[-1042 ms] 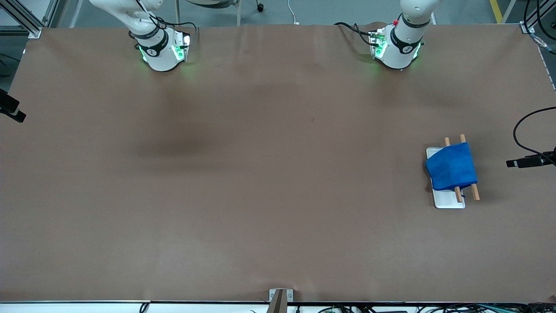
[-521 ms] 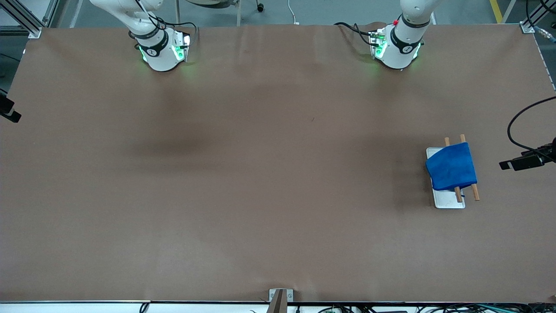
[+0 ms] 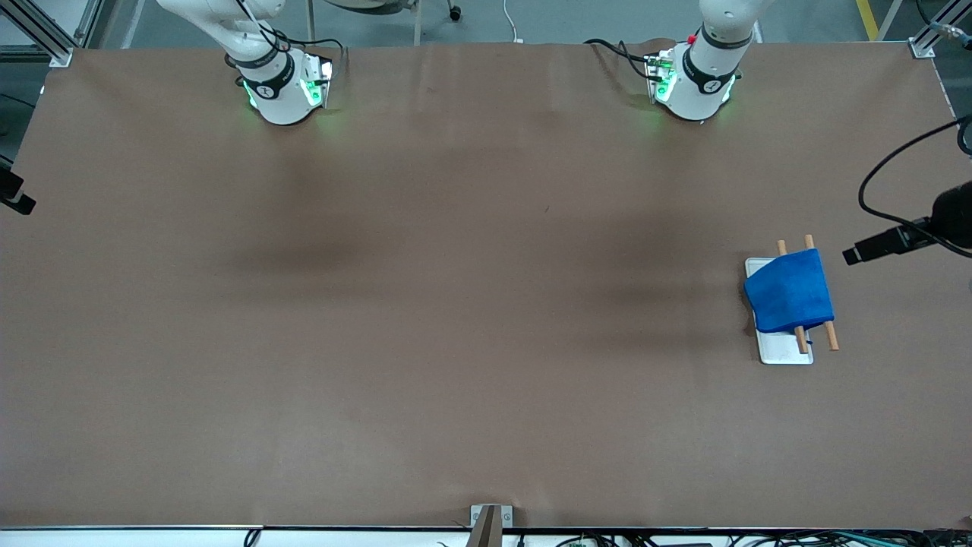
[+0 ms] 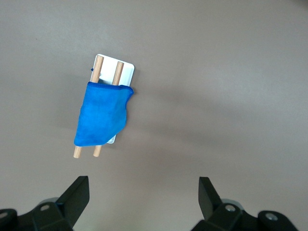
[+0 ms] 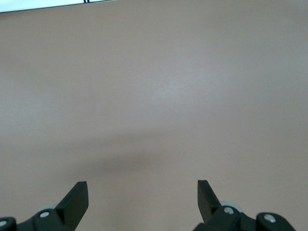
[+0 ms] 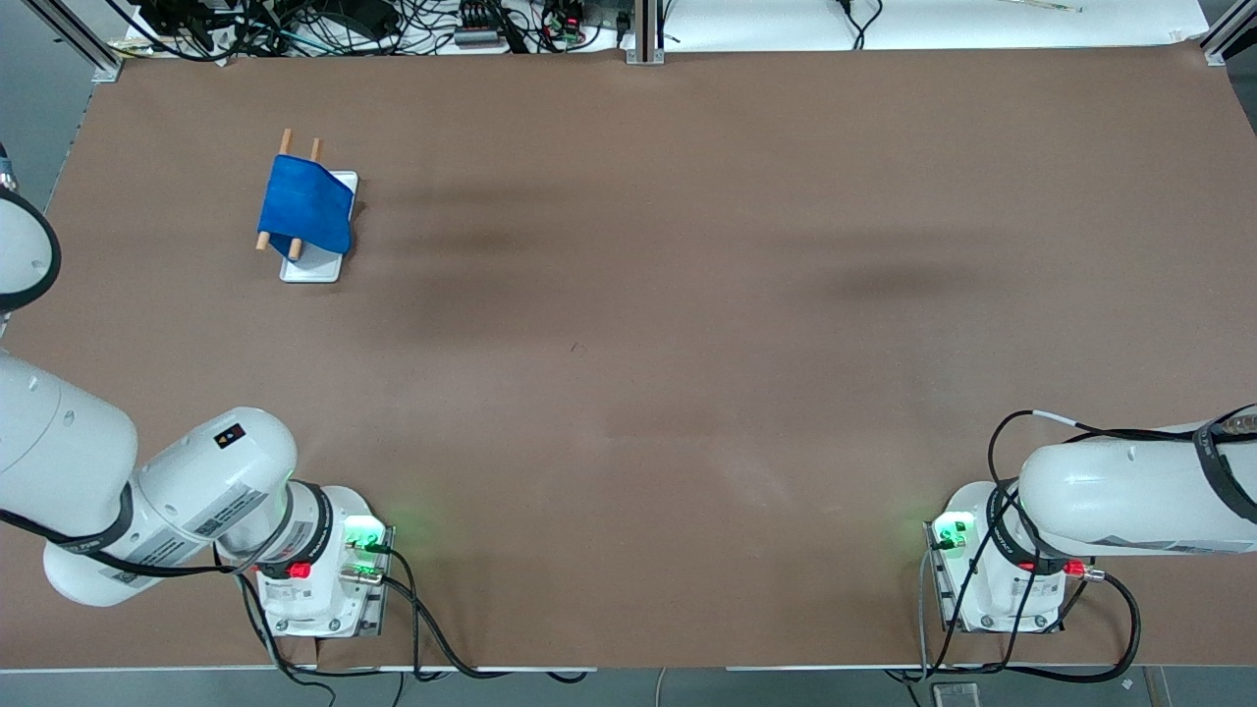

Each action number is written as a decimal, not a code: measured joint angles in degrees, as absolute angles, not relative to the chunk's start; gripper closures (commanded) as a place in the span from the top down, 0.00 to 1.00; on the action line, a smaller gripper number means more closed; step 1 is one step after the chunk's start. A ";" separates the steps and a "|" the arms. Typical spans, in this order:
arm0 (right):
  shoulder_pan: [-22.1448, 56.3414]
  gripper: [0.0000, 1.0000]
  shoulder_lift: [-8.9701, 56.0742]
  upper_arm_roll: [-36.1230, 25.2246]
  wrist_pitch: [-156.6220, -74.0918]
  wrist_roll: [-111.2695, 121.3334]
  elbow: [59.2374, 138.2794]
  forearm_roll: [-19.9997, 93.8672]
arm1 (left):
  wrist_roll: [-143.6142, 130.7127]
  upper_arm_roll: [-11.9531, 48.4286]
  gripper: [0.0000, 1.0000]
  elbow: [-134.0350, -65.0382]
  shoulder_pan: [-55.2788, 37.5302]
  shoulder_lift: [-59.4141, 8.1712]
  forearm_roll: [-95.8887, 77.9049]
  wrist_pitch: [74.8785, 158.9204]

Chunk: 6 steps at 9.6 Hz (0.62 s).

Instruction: Right arm passes towel to left arm to hang

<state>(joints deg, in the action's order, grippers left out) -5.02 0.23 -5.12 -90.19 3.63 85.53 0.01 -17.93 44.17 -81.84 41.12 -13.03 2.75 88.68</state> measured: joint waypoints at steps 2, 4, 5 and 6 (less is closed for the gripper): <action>-5.03 1.00 0.24 -5.12 -90.15 3.63 85.53 0.01 | -15.75 43.98 1.00 -80.09 41.01 -11.19 2.79 88.62; -5.12 1.00 0.25 -5.14 -90.09 3.63 85.53 0.01 | -11.18 37.08 1.00 -78.68 34.44 -7.58 2.75 87.21; -5.20 1.00 0.26 -5.14 -90.08 3.63 85.53 0.01 | -9.62 30.42 1.00 -78.60 27.66 -5.33 2.74 85.14; -5.24 1.00 0.27 -5.14 -90.08 3.63 85.53 0.02 | -8.43 24.73 1.00 -78.68 21.51 -3.27 2.73 83.48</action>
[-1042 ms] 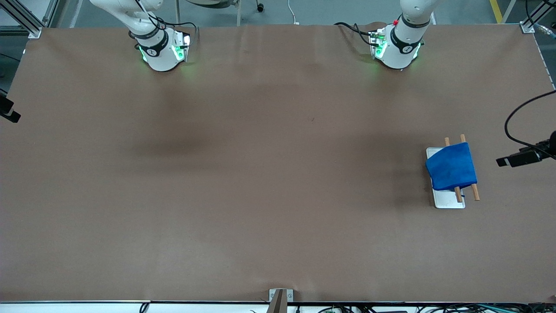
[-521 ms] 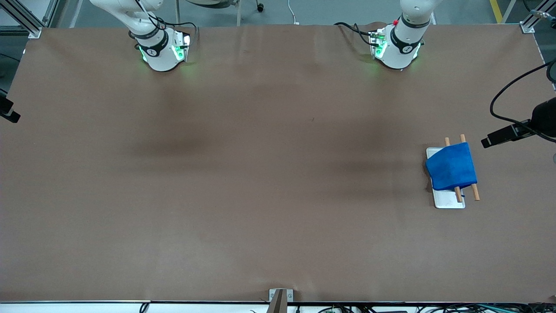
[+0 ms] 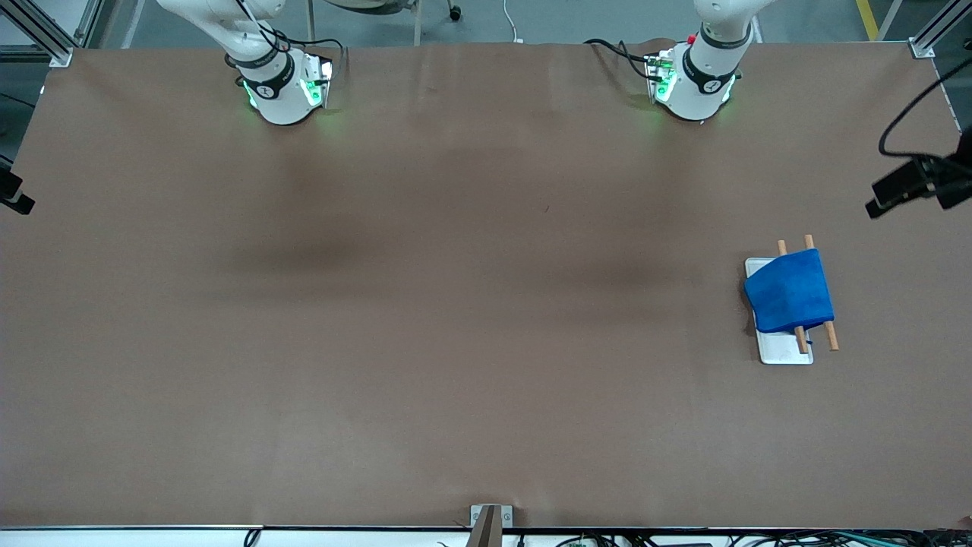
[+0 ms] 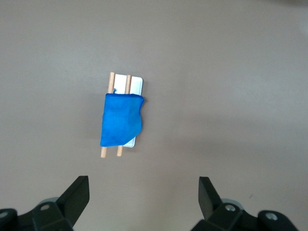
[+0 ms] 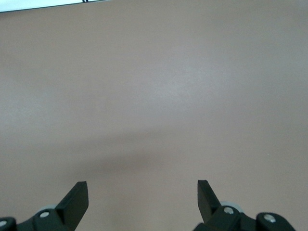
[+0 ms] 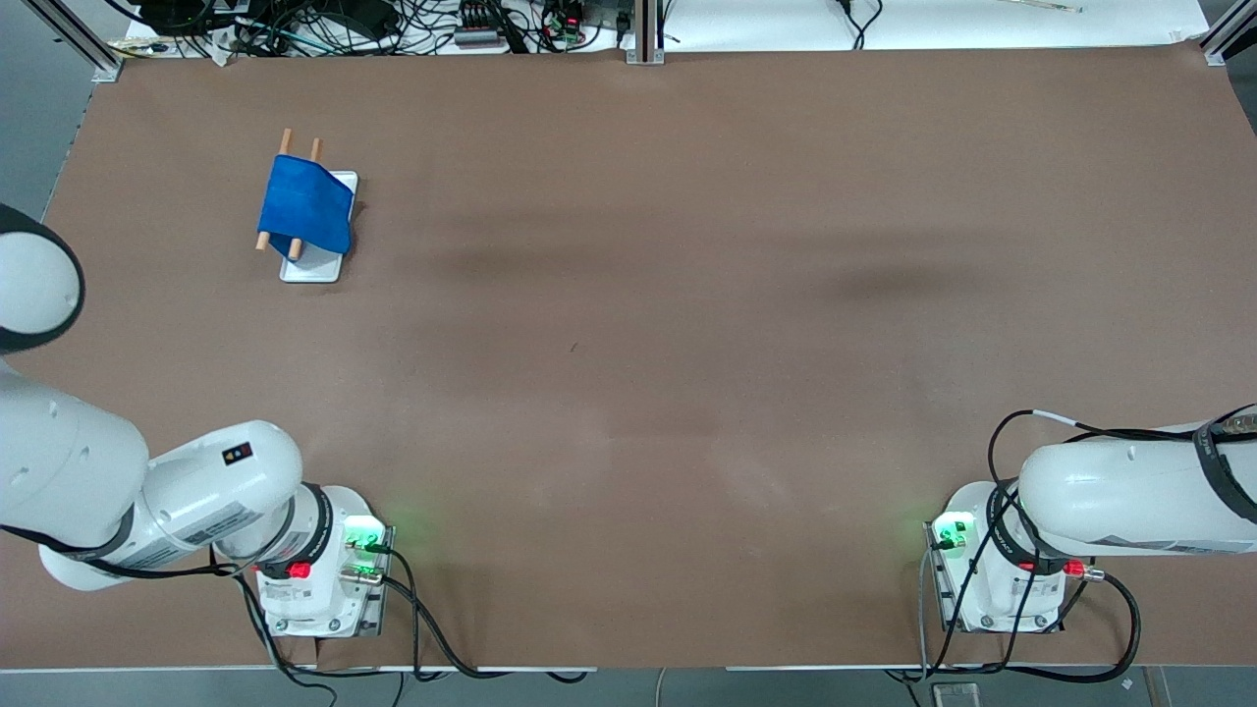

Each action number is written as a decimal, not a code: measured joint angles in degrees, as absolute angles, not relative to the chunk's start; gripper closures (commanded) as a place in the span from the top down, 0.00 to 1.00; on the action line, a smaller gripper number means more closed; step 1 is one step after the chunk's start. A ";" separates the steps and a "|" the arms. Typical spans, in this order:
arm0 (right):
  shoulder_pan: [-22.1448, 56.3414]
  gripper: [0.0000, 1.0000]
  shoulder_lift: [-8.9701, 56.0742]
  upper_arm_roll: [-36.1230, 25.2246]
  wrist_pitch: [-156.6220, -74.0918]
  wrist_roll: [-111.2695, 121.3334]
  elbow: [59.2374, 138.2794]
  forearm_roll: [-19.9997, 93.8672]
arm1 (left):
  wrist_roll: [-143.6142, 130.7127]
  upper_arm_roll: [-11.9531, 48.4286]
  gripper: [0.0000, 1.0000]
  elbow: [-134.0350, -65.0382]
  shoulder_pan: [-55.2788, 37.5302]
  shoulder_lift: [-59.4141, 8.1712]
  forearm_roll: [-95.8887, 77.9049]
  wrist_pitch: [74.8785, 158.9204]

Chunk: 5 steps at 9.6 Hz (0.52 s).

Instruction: Right arm passes towel to left arm to hang

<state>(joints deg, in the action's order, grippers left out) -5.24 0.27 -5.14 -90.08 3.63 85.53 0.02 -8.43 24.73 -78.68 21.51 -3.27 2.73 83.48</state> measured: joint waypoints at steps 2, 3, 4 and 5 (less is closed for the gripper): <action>-5.26 1.00 0.28 -5.14 -90.08 3.63 85.53 0.03 | -5.23 15.77 1.00 -80.75 11.65 0.50 2.75 82.01; -5.28 1.00 0.28 -5.14 -90.08 3.63 85.53 0.04 | -4.16 11.86 1.00 -82.81 7.59 2.14 2.75 81.91; -5.29 1.00 0.28 -5.15 -90.08 3.63 85.53 0.04 | -3.64 9.34 1.00 -84.98 4.75 3.50 2.75 81.91; -5.30 1.00 0.28 -5.15 -90.09 3.63 85.53 0.04 | -3.59 8.08 1.00 -86.68 2.99 4.50 2.72 81.91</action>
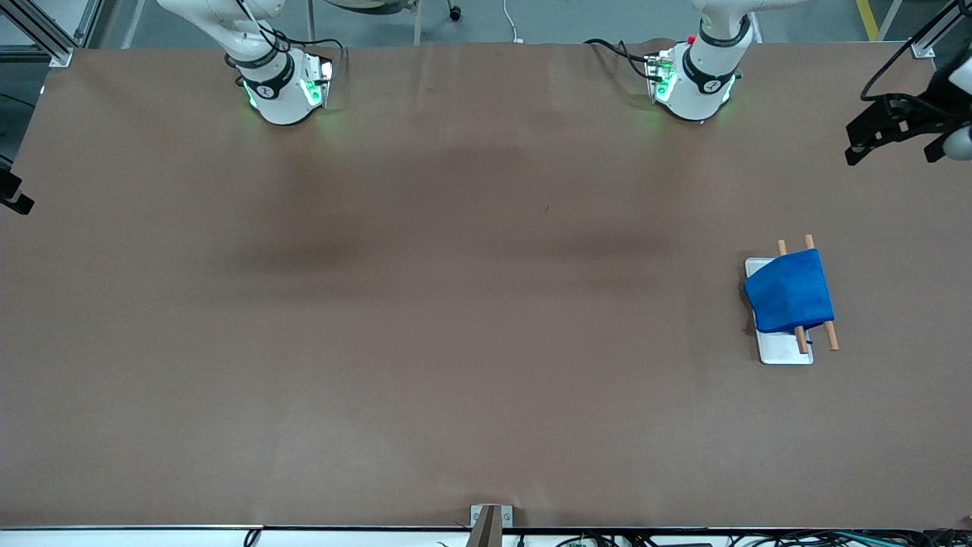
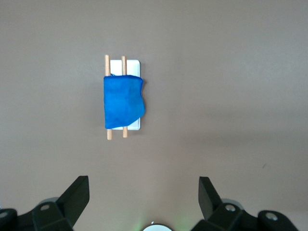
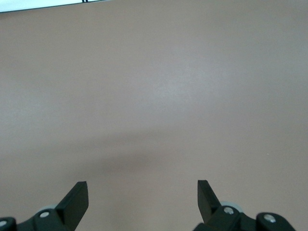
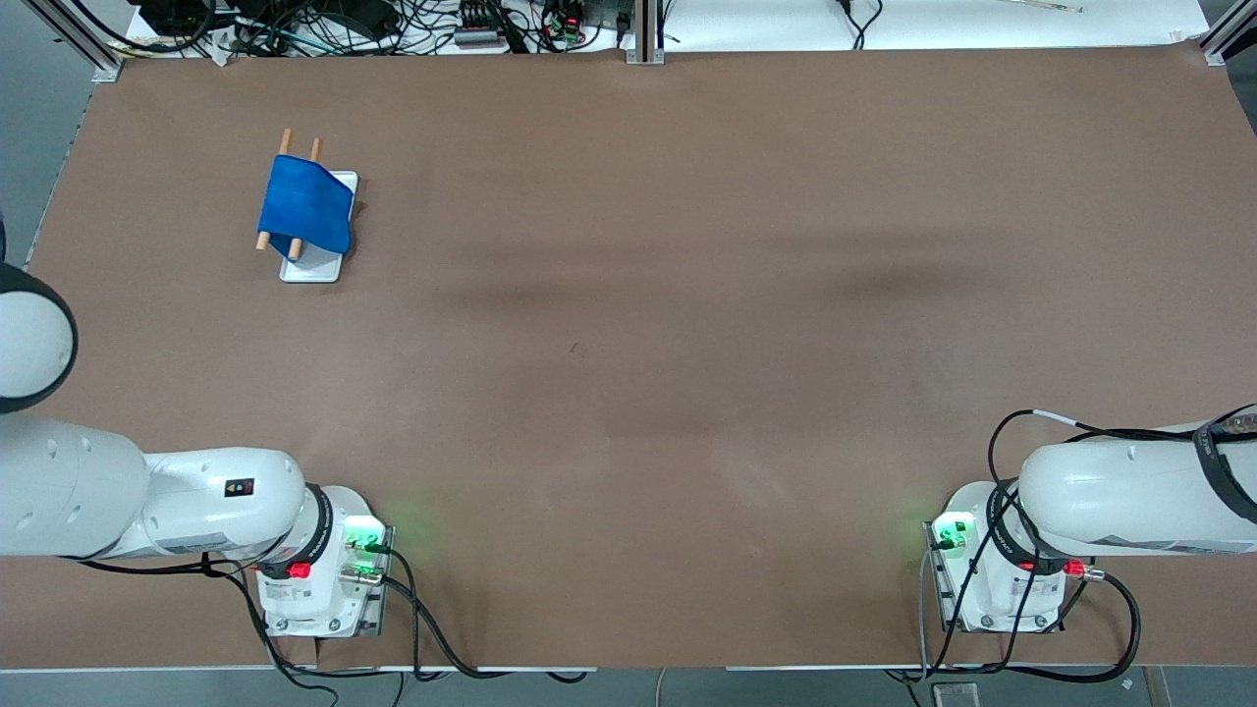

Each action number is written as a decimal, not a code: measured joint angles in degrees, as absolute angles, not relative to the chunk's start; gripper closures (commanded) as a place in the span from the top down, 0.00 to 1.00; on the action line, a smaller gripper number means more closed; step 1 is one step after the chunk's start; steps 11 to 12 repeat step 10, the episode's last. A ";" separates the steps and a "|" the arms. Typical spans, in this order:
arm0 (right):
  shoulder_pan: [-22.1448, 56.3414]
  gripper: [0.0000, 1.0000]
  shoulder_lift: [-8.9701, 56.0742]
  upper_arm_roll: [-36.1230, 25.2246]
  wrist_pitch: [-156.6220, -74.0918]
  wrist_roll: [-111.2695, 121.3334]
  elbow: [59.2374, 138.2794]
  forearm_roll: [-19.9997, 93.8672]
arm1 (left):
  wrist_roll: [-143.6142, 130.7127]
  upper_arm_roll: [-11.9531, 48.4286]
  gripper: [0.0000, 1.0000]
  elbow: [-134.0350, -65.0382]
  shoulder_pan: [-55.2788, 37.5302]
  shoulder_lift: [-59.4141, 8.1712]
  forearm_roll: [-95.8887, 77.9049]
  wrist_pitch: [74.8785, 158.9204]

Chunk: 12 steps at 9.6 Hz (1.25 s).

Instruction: Right arm passes towel to left arm to hang

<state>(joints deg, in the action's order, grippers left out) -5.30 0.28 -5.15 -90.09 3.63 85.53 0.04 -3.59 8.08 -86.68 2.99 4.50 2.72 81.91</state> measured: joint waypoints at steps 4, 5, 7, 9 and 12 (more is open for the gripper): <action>-5.31 1.00 0.28 -5.15 -90.08 3.63 85.53 0.11 | -3.50 5.73 1.00 -90.93 1.26 7.34 1.04 82.02; -5.31 1.00 0.28 -5.15 -90.08 3.63 85.53 0.12 | -3.50 5.73 1.00 -91.20 0.73 7.56 1.04 82.10; -5.31 1.00 0.28 -5.15 -90.08 3.63 85.53 0.12 | -3.50 5.73 1.00 -91.48 0.00 7.59 1.04 82.22; -5.31 1.00 0.28 -5.15 -90.08 3.63 85.53 0.12 | -3.50 5.73 1.00 -91.46 -0.10 7.50 1.04 82.62; -5.31 1.00 0.28 -5.15 -90.08 3.63 85.53 0.12 | -3.50 5.73 1.00 -91.14 -0.09 7.31 1.04 82.90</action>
